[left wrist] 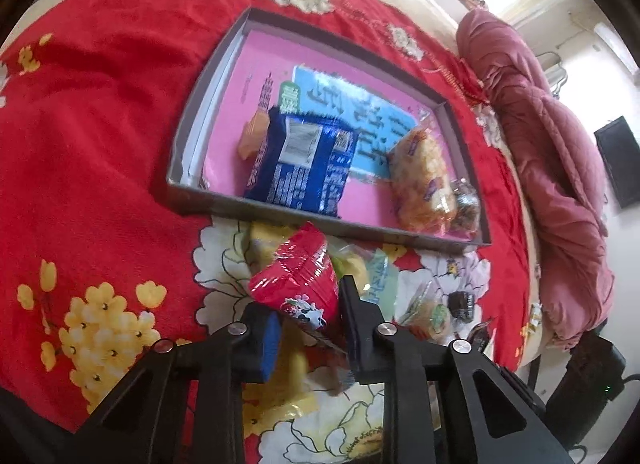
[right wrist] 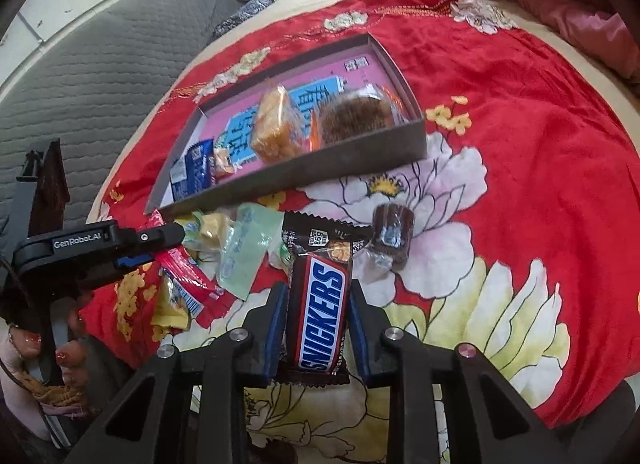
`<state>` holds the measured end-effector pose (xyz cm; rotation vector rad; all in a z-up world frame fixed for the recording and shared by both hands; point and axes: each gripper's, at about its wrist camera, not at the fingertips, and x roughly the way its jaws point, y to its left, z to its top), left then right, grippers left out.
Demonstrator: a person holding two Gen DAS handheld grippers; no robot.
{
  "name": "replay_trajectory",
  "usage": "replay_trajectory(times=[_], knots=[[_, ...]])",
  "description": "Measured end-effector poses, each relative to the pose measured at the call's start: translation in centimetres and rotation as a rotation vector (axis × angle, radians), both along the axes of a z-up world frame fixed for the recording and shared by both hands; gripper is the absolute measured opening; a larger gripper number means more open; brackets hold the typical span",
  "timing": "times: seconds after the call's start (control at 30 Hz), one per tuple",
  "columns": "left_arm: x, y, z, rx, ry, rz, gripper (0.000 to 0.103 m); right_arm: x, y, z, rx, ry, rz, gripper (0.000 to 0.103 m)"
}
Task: Organize snacks
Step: 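Grasp the Snickers bar with the right gripper while the left gripper grasps the red wrapper pack, then lift both held snacks and carry them over the grey tray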
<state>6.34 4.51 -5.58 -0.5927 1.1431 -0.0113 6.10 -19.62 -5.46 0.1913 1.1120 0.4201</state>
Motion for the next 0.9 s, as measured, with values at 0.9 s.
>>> replay_trajectory(times=[0.9], knots=[[-0.5, 1.3, 5.4, -0.008, -0.157, 0.008, 0.019, 1.1, 1.7, 2.8, 0.030, -0.200, 0.058, 0.029]])
